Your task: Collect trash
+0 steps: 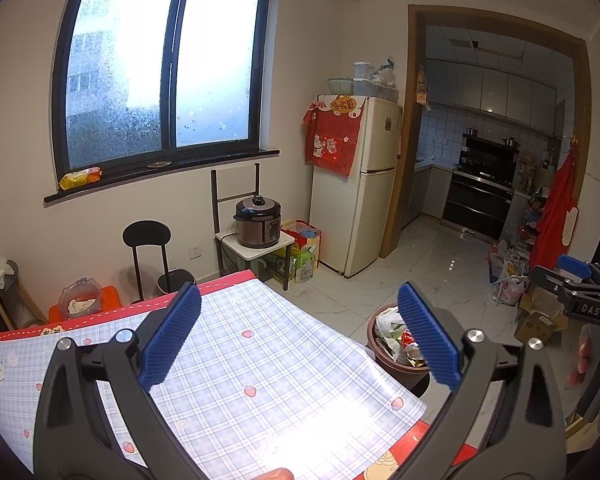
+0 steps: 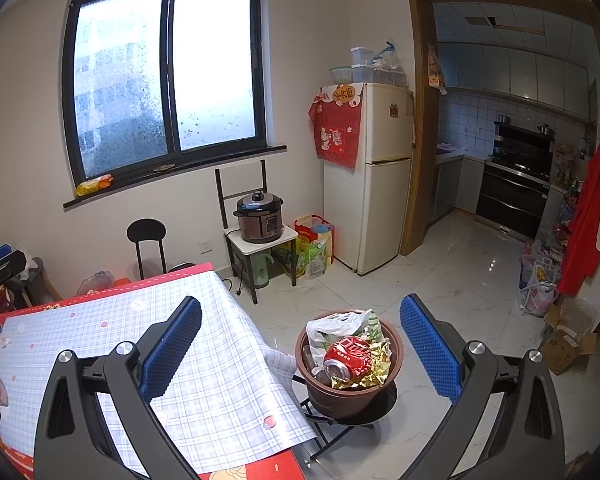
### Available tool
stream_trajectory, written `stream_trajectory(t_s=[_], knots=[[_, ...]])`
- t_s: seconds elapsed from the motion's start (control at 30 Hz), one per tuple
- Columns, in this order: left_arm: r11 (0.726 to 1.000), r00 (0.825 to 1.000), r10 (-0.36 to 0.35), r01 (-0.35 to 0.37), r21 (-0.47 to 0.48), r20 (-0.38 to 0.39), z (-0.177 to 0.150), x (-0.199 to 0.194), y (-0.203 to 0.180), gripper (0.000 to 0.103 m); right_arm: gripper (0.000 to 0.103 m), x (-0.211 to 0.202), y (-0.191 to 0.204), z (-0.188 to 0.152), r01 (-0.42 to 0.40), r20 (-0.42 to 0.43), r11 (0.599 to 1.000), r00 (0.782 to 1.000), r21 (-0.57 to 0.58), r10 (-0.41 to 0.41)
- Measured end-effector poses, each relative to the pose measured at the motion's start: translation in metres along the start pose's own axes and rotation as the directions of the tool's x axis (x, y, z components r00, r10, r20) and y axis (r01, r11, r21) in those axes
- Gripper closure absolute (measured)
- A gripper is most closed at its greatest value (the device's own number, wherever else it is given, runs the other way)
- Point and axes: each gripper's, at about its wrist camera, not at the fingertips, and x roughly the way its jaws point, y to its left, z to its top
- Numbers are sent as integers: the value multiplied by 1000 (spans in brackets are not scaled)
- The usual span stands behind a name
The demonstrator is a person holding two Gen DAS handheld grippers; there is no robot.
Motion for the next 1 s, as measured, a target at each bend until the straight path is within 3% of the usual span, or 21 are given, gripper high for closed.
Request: stream_trajectory(t_s=[1.0], knots=[[1000,1000,-8,8,8,-7,-9,0,-17,6,5,3,-15,-5,18,-17,1000,1000,14,-18]])
